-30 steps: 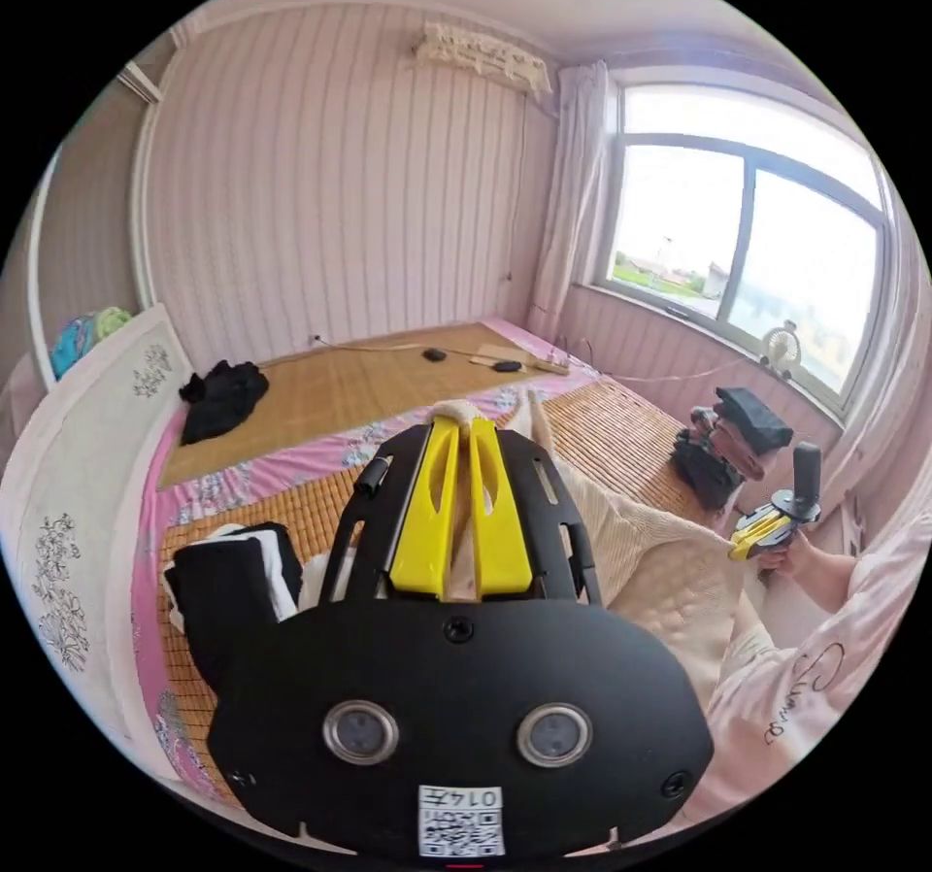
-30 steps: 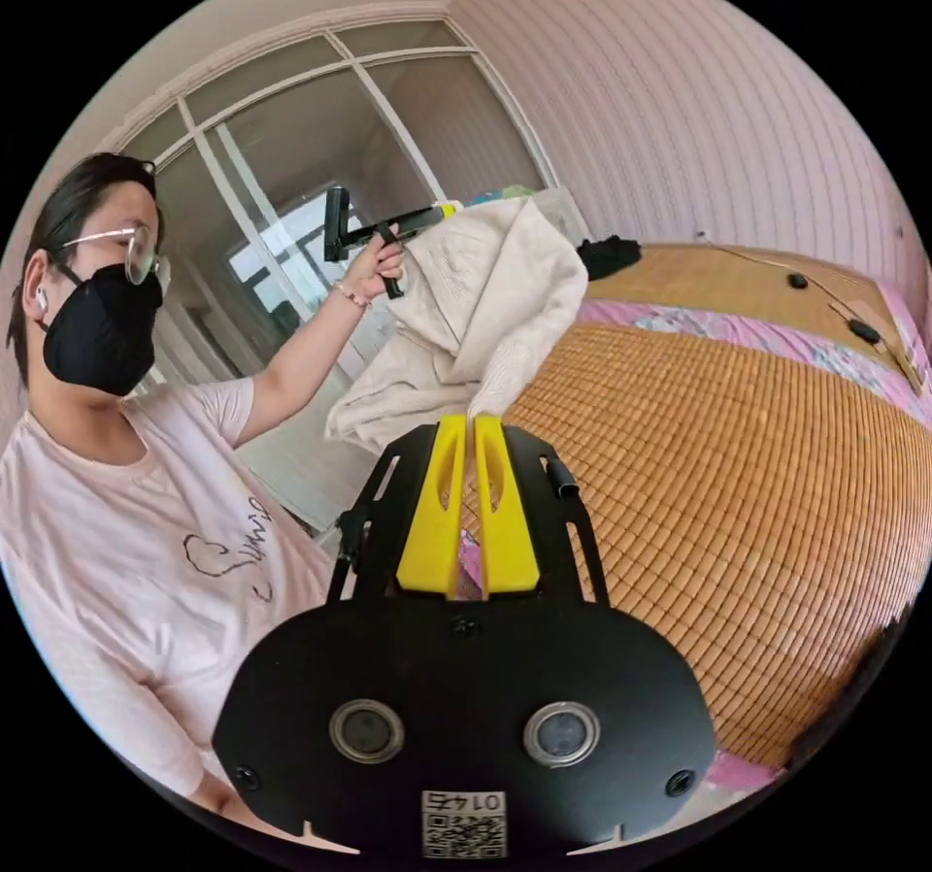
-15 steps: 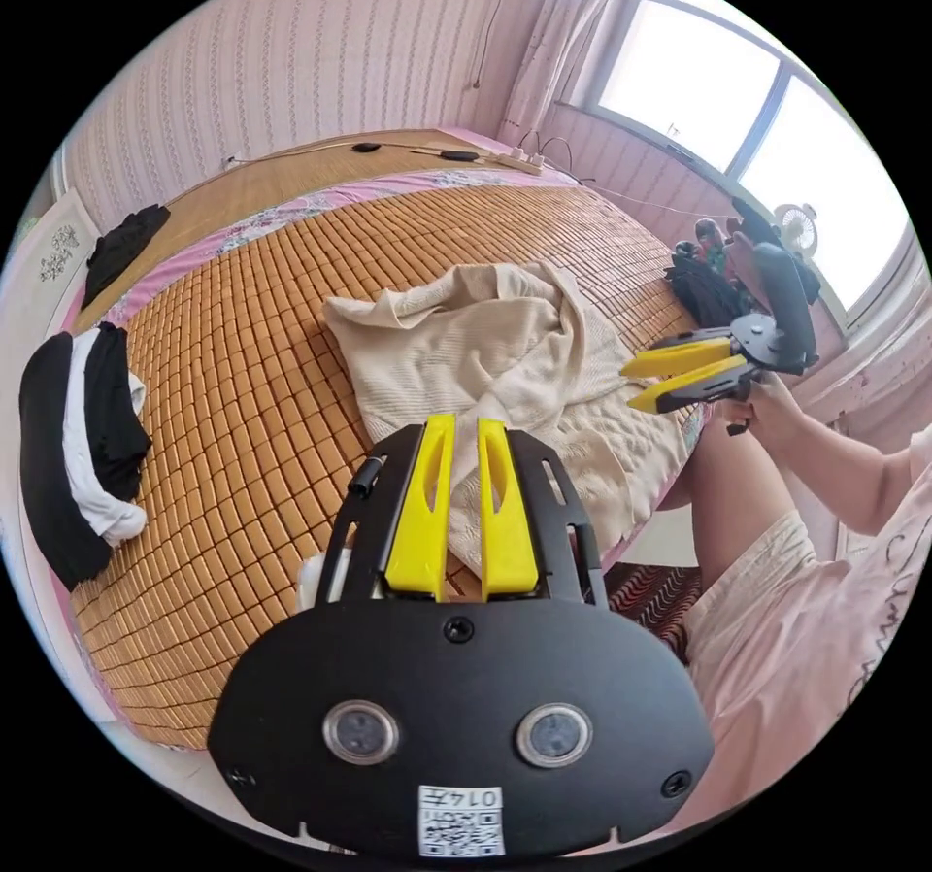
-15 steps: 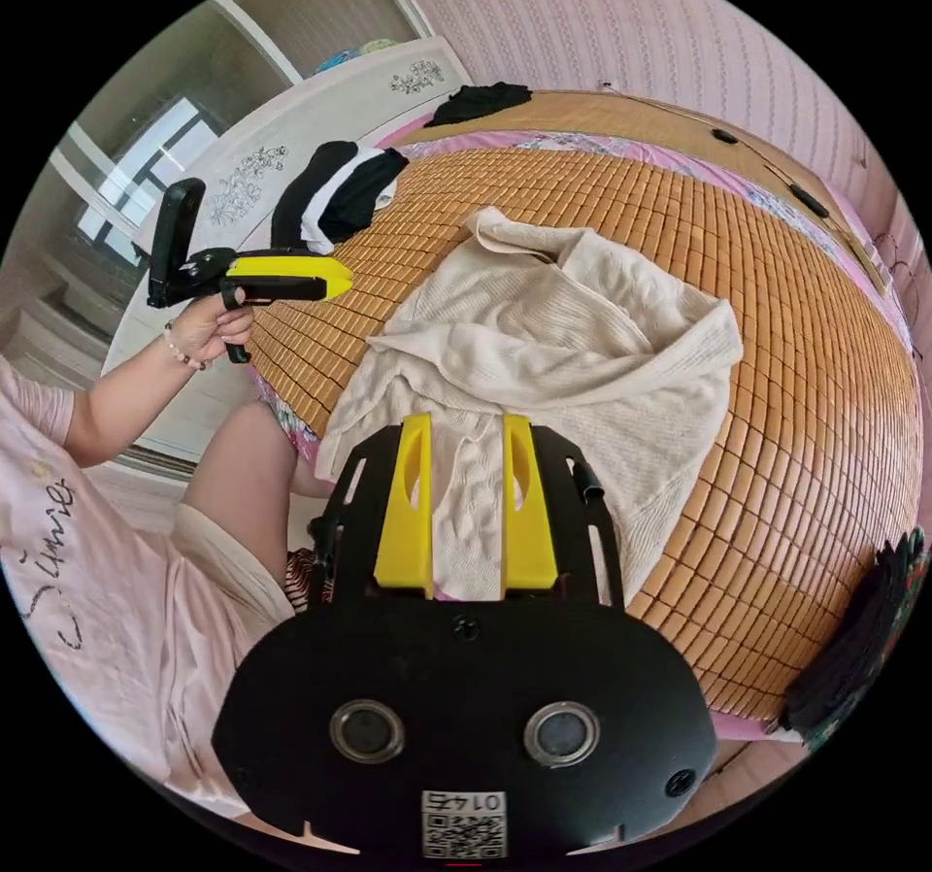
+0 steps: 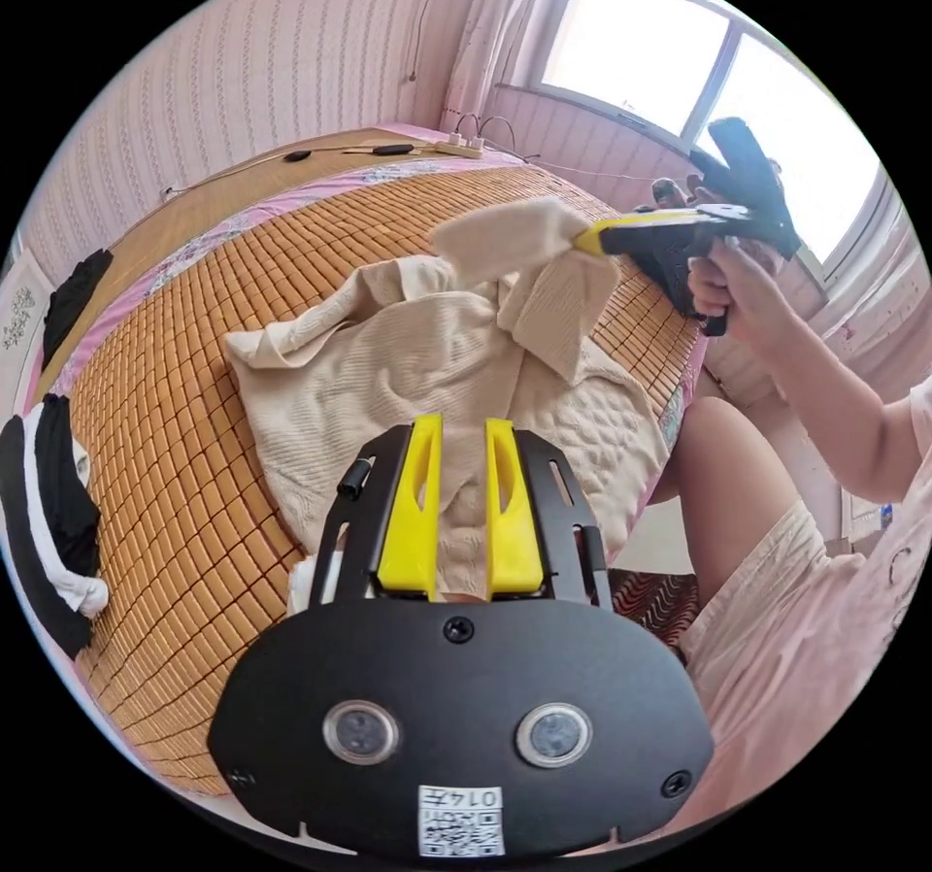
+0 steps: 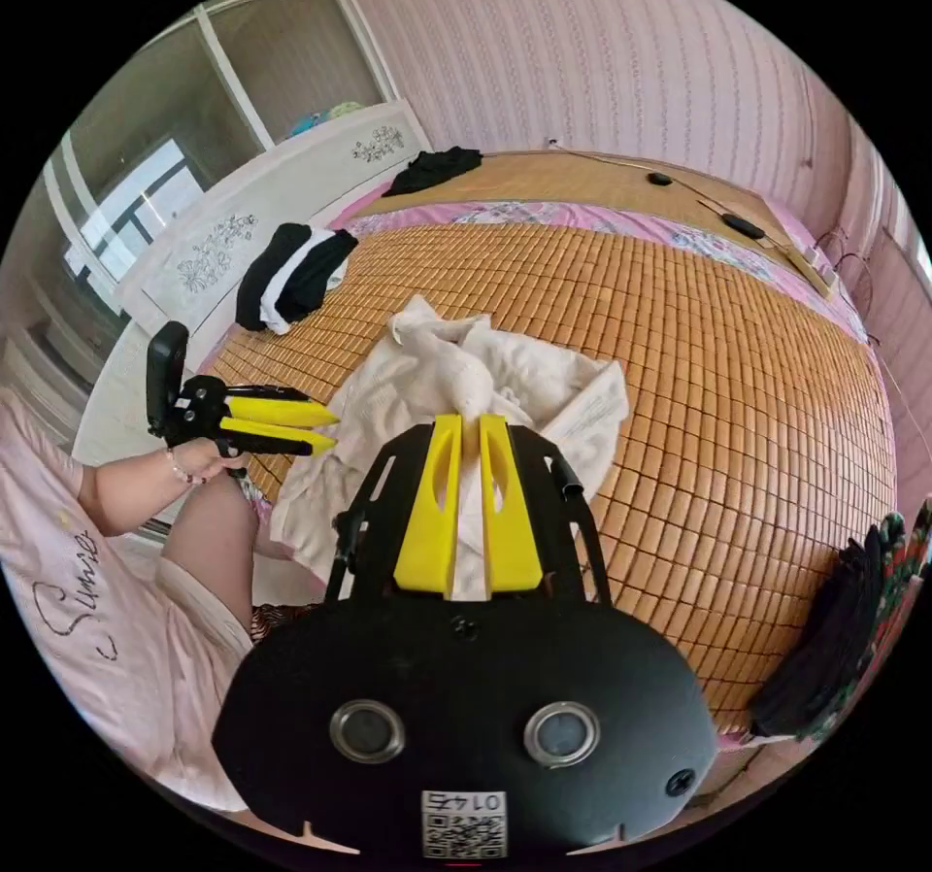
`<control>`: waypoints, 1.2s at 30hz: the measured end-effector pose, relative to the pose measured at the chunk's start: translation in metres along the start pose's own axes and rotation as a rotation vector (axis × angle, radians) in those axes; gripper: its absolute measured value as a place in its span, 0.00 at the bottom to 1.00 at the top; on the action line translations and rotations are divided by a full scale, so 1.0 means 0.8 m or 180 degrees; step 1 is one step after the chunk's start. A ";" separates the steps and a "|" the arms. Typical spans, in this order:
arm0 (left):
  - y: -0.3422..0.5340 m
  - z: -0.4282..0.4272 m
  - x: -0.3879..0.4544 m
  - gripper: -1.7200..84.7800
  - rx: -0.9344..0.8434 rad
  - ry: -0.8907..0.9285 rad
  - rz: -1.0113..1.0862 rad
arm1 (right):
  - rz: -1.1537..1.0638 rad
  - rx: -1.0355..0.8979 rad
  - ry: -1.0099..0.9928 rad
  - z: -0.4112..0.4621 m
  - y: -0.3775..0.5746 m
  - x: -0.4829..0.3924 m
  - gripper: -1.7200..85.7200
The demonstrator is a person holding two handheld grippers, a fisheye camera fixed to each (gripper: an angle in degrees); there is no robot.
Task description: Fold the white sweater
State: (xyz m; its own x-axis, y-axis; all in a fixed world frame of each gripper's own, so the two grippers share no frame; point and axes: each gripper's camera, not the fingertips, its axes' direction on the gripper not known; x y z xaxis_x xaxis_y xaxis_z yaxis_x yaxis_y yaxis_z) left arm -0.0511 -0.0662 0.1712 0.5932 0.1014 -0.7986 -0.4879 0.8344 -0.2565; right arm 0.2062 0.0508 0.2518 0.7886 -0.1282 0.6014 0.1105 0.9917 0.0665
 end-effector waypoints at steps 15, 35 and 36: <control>-0.032 -0.036 -0.147 0.02 0.0342 0.0249 -0.0672 | 0.0623 -0.0753 0.1624 -0.067 -0.023 0.167 0.13; -0.025 -0.112 -0.375 0.08 0.0321 -0.0336 -0.1359 | -0.0748 -0.1372 -0.0320 0.141 -0.267 0.081 0.17; -0.051 -0.083 -0.373 0.09 0.0194 -0.0248 -0.1215 | -0.0735 -0.1405 -0.0408 0.153 -0.263 0.079 0.16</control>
State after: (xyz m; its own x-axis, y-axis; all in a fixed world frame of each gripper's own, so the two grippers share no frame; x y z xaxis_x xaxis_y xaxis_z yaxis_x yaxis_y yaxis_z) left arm -0.2506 -0.1666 0.3839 0.7725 -0.1836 -0.6079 -0.1853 0.8504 -0.4924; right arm 0.1583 -0.1644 0.3733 0.6361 -0.3129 0.7053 0.5396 0.8338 -0.1168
